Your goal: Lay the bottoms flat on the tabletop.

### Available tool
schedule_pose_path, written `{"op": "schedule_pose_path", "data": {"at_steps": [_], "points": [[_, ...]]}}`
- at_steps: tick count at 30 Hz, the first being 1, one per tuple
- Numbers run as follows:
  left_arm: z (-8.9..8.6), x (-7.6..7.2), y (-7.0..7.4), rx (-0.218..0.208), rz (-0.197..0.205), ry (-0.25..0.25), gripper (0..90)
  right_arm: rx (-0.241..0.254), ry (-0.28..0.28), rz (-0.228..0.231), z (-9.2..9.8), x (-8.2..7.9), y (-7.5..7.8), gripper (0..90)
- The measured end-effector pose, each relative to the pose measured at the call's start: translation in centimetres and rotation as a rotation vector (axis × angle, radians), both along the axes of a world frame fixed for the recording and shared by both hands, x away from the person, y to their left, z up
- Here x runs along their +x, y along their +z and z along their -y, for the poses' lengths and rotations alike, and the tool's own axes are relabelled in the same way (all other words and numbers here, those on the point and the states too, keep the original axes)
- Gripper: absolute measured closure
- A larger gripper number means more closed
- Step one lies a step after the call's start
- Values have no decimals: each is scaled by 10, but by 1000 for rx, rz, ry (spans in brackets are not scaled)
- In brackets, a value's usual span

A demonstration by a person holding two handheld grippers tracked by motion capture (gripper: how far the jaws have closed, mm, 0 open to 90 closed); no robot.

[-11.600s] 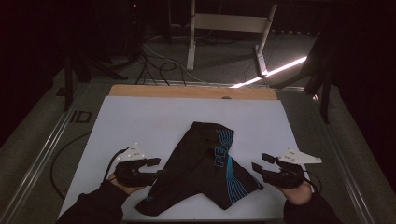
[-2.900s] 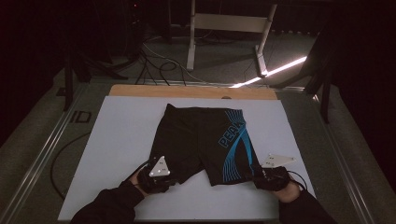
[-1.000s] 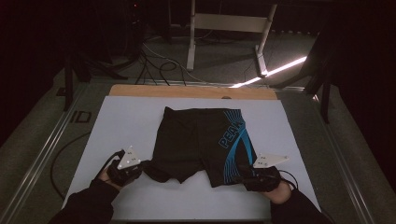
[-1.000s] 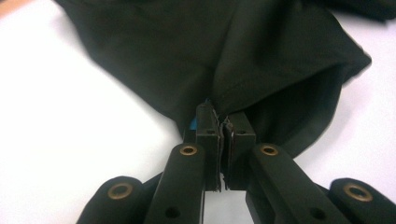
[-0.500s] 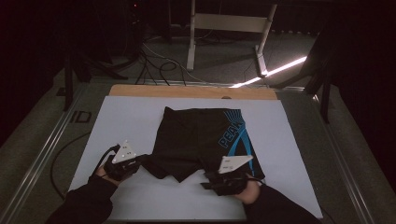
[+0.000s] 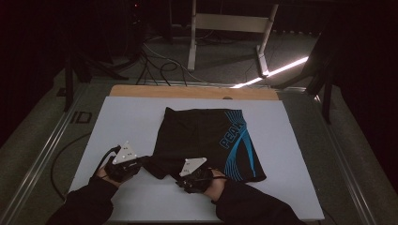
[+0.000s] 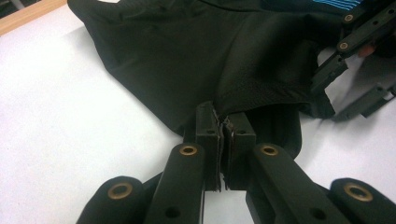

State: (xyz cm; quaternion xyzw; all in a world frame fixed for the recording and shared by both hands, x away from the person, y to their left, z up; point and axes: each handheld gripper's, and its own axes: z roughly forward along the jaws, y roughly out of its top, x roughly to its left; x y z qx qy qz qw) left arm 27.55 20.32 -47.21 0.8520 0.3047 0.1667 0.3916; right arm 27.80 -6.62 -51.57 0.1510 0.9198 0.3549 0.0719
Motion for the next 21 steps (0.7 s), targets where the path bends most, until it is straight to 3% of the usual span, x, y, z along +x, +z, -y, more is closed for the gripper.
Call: {"op": "schedule_pose_path", "data": {"at_steps": [2, 4, 12, 17, 19, 21], "points": [[0, 0, 0, 1, -1, -1, 873, -22, 6, 19, 1, 1, 2, 810], [1, -1, 0, 3, 0, -4, 873, -26, 18, 6, 5, 3, 6, 857], [2, -5, 1, 11, 6, -32, 873, 15, 49, -19, 33, -9, 30, 869], [4, -12, 3, 18, 18, -75, 872, 55, 44, -21, 51, -15, 41, 868], [7, -17, 5, 26, 27, -123, 872, 56, 40, -22, 56, -16, 42, 868], [9, -20, 5, 34, 24, -140, 871, 63, 50, -35, 61, -17, 43, 868]]}}
